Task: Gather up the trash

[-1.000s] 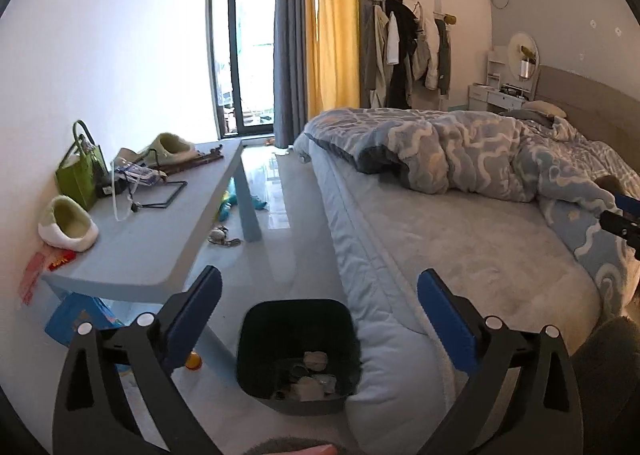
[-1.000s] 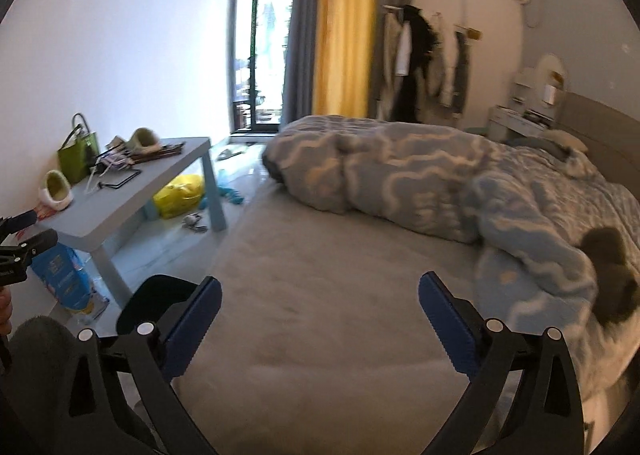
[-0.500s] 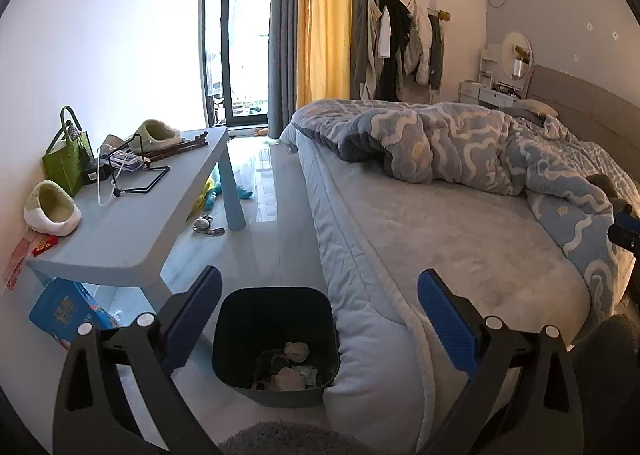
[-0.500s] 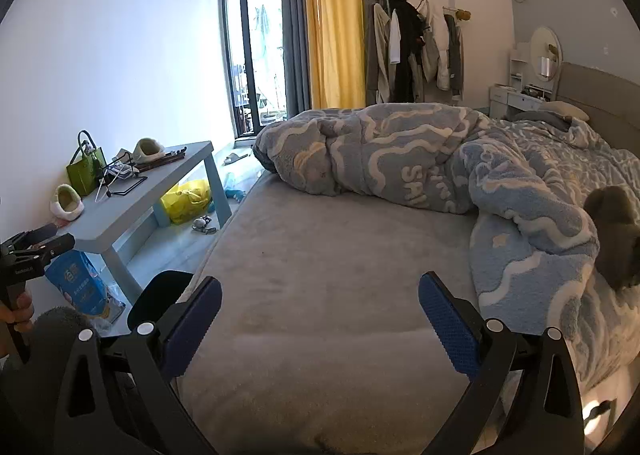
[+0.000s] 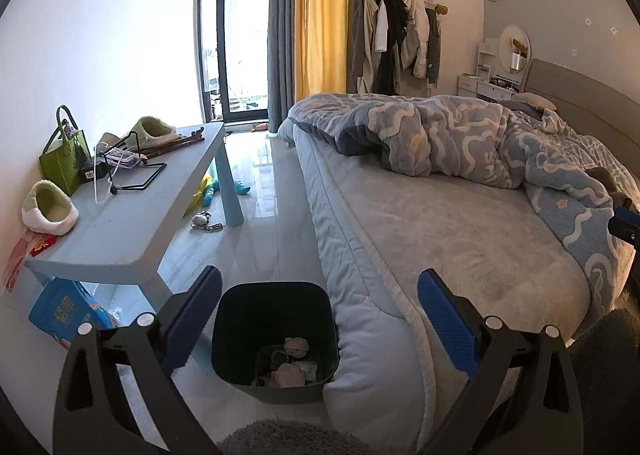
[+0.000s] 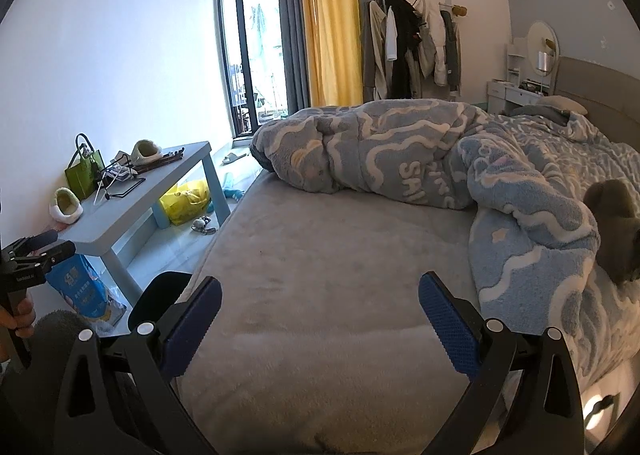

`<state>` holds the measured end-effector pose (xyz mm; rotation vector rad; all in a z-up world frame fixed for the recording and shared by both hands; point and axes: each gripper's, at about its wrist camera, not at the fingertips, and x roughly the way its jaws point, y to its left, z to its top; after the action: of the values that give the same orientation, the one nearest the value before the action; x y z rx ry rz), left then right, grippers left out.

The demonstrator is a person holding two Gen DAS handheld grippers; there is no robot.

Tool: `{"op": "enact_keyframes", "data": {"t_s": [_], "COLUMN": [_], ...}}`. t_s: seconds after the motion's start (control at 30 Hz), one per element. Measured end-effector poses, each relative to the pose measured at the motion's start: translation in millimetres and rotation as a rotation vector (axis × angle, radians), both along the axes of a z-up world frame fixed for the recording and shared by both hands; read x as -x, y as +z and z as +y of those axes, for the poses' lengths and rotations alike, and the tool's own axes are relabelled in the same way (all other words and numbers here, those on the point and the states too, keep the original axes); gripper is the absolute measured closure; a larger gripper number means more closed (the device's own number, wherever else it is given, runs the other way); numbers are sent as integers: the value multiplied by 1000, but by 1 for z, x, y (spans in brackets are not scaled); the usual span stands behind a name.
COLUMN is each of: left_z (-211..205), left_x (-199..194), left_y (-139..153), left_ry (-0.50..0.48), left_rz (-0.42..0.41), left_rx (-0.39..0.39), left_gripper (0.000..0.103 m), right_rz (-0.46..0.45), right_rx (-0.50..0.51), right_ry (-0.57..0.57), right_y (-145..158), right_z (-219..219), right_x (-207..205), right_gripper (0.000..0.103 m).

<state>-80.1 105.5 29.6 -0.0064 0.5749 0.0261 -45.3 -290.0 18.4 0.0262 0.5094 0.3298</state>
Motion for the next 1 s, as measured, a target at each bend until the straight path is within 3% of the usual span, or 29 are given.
{"op": "enact_keyframes", "data": {"t_s": [1.0], "left_z": [0], "left_x": [0], "left_y": [-3], "left_ry": [3], "left_rz": [9], "left_rx": [10], "left_gripper": [3], "right_rz": [1], "right_rx": [2], "right_ry": [0], "right_y": [1], "right_z": [0], "right_x": [0], "right_gripper": [3]}}
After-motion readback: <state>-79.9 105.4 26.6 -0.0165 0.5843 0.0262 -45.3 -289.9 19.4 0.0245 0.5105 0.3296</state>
